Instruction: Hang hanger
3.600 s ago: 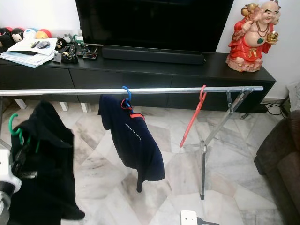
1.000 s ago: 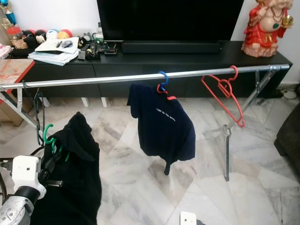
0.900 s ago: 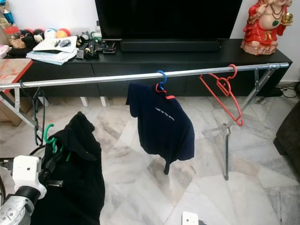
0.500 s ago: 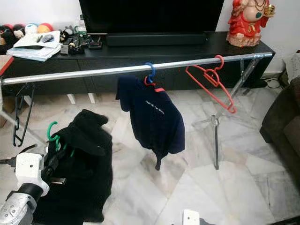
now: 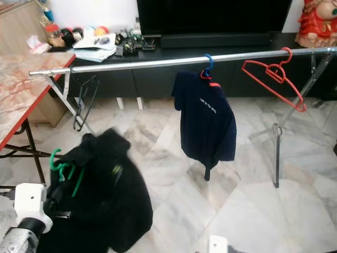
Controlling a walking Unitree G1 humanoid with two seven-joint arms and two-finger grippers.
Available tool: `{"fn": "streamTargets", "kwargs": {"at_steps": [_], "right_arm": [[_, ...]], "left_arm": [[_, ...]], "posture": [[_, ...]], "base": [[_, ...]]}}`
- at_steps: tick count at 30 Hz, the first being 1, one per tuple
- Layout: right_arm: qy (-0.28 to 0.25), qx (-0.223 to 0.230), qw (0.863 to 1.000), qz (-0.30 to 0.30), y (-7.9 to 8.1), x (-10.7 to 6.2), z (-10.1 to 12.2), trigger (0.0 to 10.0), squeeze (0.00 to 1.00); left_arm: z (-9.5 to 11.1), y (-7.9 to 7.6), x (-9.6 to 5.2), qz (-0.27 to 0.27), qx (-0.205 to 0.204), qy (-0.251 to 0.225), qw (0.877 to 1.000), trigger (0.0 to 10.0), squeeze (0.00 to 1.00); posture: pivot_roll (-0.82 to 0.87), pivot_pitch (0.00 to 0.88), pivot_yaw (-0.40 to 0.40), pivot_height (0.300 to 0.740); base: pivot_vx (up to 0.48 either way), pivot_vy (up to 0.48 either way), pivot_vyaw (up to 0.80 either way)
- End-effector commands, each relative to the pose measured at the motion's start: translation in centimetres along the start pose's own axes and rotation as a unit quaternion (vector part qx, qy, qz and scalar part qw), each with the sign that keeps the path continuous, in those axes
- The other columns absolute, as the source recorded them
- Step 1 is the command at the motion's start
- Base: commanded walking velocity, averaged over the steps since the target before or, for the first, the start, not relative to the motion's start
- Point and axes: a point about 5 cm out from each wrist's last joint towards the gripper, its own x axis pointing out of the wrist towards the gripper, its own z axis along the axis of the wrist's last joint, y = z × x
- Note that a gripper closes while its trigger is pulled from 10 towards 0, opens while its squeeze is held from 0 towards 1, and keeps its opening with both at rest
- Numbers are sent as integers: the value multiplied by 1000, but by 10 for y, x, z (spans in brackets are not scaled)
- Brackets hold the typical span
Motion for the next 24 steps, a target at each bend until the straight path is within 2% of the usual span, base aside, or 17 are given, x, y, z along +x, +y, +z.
{"fn": "streamTargets", "kwargs": {"at_steps": [1, 21, 24], "right_arm": [[11, 3, 1000, -3, 0, -1, -7, 10000, 0], [11, 5, 1000, -9, -1, -1, -7, 10000, 0], [12, 3, 1000, -8, -1, -1, -7, 10000, 0]], "left_arm": [[11, 1, 1, -2, 7, -25, 1000, 10000, 0], [11, -1, 2, -10, 4, -26, 1000, 10000, 0], [11, -1, 2, -10, 4, -26, 1000, 10000, 0]], "posture": [[28, 104, 30, 721], [30, 94, 32, 721], [31, 96, 31, 721]], "base": [[-300, 0, 0], [-317, 0, 0], [-326, 0, -704]]}}
